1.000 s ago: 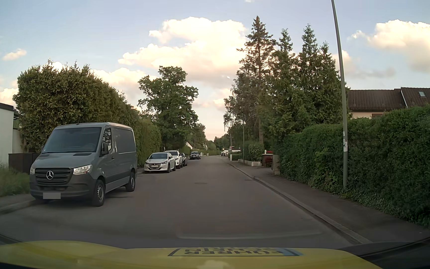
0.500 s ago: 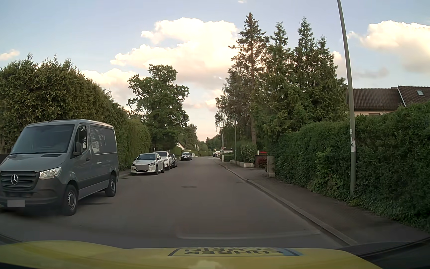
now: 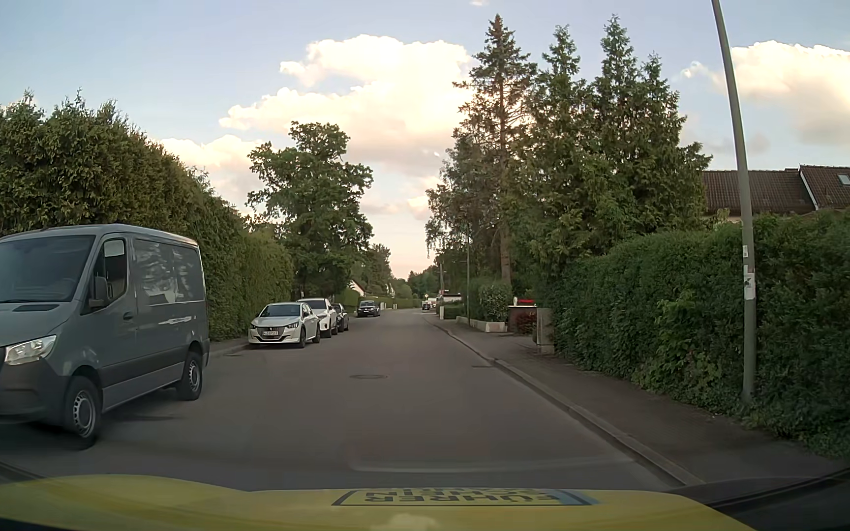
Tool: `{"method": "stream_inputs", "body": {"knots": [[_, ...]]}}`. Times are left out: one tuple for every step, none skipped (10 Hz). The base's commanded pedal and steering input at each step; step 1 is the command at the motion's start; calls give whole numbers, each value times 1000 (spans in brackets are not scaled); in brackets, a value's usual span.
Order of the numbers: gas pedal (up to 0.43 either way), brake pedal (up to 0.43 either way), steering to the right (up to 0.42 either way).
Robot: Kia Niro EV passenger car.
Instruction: Follow the waypoints while adhering to traffic rules and regulations
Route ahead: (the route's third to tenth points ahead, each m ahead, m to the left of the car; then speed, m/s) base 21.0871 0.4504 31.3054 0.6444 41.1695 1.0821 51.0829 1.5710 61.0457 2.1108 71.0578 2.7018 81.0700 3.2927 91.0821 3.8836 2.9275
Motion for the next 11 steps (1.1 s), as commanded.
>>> {"method": "stream_inputs", "body": {"knots": [[87,0,-45],[87,0,-45],[87,0,-45],[87,0,-45],[87,0,-45],[87,0,-45],[87,0,-44],[87,0,-44],[87,0,-44],[87,0,-42],[87,0,-36]]}}
